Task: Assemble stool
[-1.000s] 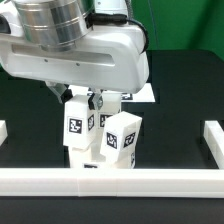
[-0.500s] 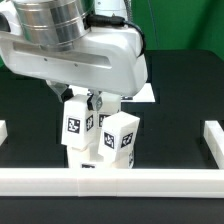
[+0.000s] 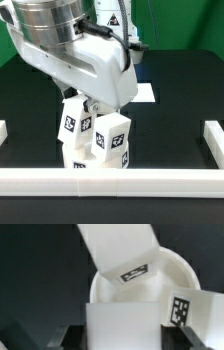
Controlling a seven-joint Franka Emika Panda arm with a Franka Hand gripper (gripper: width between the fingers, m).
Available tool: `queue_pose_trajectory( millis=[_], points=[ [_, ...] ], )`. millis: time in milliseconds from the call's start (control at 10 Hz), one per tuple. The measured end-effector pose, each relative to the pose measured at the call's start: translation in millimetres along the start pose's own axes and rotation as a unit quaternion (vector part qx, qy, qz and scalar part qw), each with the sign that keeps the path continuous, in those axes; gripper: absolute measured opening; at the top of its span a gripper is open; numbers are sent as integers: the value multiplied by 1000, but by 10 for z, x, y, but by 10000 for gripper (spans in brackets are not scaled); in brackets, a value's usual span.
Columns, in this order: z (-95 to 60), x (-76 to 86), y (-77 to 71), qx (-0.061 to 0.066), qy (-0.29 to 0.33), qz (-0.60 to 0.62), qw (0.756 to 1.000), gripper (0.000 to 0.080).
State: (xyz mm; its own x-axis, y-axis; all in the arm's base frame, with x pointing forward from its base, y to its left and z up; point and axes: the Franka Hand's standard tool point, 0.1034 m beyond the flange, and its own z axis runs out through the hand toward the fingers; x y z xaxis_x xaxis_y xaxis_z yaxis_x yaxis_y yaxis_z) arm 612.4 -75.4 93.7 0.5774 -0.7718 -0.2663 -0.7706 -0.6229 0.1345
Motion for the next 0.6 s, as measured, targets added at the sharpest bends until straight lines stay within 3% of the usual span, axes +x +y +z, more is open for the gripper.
queue_pose_trajectory(
  millis=[600],
  points=[
    [0,5,-17,2,3,178,984,340]
  ],
)
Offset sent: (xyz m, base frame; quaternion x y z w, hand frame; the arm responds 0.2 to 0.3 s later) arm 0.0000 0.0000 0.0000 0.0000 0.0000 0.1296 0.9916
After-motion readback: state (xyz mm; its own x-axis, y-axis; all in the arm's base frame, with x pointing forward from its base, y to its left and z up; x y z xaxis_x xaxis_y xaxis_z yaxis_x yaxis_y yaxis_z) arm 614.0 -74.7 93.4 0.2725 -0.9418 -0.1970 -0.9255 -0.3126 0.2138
